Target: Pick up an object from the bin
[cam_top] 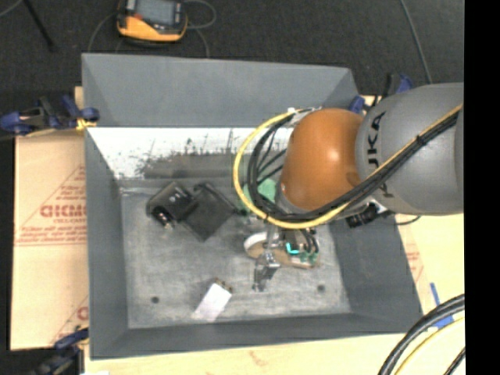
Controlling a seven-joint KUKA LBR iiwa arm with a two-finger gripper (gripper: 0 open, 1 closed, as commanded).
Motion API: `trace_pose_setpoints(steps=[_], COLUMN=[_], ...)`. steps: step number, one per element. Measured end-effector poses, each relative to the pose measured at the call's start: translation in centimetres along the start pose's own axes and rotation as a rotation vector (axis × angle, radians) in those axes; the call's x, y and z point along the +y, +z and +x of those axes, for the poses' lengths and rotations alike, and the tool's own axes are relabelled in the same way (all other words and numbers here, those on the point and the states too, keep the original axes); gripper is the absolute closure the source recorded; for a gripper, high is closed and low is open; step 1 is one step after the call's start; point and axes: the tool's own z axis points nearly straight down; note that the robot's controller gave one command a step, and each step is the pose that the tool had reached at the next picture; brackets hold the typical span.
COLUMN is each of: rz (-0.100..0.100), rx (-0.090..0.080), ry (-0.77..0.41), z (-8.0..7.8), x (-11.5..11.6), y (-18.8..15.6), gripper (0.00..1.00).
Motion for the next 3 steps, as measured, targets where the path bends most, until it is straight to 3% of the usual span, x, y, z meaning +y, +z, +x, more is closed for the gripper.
trace_pose_setpoints(steps=[1, 2, 3], rz=[0.000, 0.002, 0.003], rx=[-0.008, -0.011, -0.007], ry=[0.001, -0.092, -0.055], z=[-0.2, -3.0, -4.5], x=[0.0, -5.7, -2.7], y=[-0.4, 4.3, 4.5], gripper=[0.00, 0.00, 0.00])
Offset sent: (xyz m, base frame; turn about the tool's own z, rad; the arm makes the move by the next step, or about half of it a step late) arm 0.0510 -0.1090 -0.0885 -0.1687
